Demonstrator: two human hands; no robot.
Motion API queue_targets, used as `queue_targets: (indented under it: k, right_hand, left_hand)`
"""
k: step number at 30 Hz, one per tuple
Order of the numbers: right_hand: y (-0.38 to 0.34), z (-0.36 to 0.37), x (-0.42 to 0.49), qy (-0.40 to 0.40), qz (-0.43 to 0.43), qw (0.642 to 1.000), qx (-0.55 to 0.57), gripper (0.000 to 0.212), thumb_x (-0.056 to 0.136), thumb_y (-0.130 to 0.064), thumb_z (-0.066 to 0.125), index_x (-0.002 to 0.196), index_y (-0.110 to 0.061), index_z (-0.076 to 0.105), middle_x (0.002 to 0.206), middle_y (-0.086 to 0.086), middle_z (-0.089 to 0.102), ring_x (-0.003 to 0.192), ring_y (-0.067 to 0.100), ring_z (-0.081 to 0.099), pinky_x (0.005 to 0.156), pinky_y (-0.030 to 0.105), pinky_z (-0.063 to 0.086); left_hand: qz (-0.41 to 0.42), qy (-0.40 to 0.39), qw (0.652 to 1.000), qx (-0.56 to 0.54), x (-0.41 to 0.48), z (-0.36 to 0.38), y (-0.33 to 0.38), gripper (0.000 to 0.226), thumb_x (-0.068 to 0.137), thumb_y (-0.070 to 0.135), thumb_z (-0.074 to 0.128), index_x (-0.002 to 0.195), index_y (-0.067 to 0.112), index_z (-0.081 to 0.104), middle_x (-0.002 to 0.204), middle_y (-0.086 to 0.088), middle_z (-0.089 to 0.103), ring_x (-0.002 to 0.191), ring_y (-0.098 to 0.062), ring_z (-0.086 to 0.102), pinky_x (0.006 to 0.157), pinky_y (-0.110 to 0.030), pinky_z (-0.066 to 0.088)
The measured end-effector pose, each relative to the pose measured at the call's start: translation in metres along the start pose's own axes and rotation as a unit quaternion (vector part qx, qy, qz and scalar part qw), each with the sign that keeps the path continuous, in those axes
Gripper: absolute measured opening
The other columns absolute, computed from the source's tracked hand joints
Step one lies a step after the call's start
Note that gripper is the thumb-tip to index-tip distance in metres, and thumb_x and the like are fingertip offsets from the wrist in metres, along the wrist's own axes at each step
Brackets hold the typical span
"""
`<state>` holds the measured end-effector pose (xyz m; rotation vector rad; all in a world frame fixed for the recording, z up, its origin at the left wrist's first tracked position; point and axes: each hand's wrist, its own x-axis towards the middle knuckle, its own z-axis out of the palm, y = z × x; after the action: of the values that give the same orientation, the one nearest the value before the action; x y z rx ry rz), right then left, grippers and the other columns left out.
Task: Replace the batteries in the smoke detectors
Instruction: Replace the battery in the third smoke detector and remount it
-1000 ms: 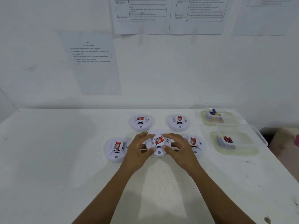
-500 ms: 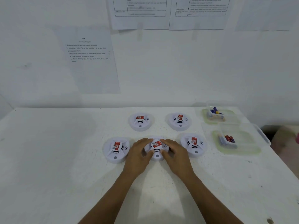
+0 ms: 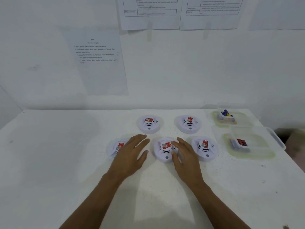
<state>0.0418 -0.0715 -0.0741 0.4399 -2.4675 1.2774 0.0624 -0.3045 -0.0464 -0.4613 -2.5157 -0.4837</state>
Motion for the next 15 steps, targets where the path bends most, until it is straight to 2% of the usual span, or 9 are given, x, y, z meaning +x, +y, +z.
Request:
queue_targets:
  k: [2,5,7,9,11,13,15]
  right_hand:
    - [-0.003,-0.002,0.0,0.011,-0.004,1.0,-0.003,0.044,0.094,-0.044,0.043,0.129,-0.022,0.058,0.137,-0.005,0.055,0.128,0.007,0.049,0.107,0.019,0.035]
    - [-0.008,-0.003,-0.001,0.018,-0.005,1.0,-0.011,0.043,0.095,-0.043,0.043,0.128,-0.02,0.059,0.135,-0.002,0.058,0.126,0.009,0.05,0.107,0.014,0.033]
    - [-0.01,-0.003,-0.002,0.02,-0.008,1.0,-0.017,0.043,0.095,-0.043,0.043,0.128,-0.019,0.059,0.134,-0.002,0.059,0.125,0.008,0.051,0.107,0.01,0.03]
    - [-0.015,-0.003,-0.002,0.031,-0.021,0.999,-0.028,0.039,0.095,-0.037,0.047,0.126,-0.018,0.059,0.132,-0.001,0.059,0.123,0.009,0.051,0.106,0.016,0.035]
    - [-0.023,0.0,-0.002,0.048,-0.046,0.997,-0.039,0.033,0.093,-0.026,0.052,0.124,-0.017,0.06,0.131,0.001,0.059,0.123,0.013,0.052,0.105,0.021,0.039]
    - [-0.037,0.006,-0.002,0.061,-0.075,0.995,-0.038,0.031,0.093,-0.024,0.05,0.121,-0.015,0.061,0.129,0.002,0.059,0.121,0.015,0.051,0.106,0.017,0.036]
    - [-0.055,0.015,0.0,0.056,-0.101,0.993,-0.024,0.03,0.093,-0.023,0.049,0.118,-0.013,0.064,0.125,0.001,0.061,0.119,0.013,0.052,0.104,0.019,0.039]
  left_hand:
    - [0.012,0.002,0.999,0.048,-0.004,-0.011,-0.021,0.042,0.092,0.038,0.05,0.122,0.014,0.065,0.13,-0.006,0.063,0.124,-0.025,0.056,0.104,-0.04,0.044]
    - [-0.028,-0.06,0.991,0.113,-0.013,-0.017,-0.051,0.053,0.086,0.056,0.05,0.124,0.022,0.065,0.137,-0.005,0.057,0.133,-0.03,0.047,0.112,-0.054,0.029]
    - [-0.055,-0.09,0.99,0.098,-0.019,-0.018,-0.062,0.062,0.084,0.068,0.045,0.126,0.026,0.063,0.14,-0.004,0.055,0.132,-0.03,0.047,0.109,-0.057,0.033]
    - [-0.057,-0.096,0.993,0.05,-0.021,-0.016,-0.065,0.068,0.083,0.073,0.047,0.129,0.024,0.061,0.139,-0.005,0.055,0.126,-0.027,0.052,0.102,-0.048,0.044]
    - [-0.05,-0.088,0.994,0.03,-0.022,-0.014,-0.06,0.066,0.081,0.067,0.054,0.128,0.022,0.061,0.135,-0.004,0.057,0.12,-0.023,0.054,0.095,-0.042,0.05]
    - [-0.06,-0.072,0.996,0.014,-0.019,-0.012,-0.054,0.06,0.082,0.062,0.055,0.127,0.022,0.061,0.132,-0.002,0.058,0.118,-0.021,0.054,0.093,-0.04,0.05]
    - [-0.083,-0.039,0.995,-0.048,-0.017,-0.012,-0.043,0.052,0.087,0.055,0.053,0.127,0.022,0.062,0.133,0.002,0.058,0.121,-0.017,0.052,0.098,-0.035,0.046]
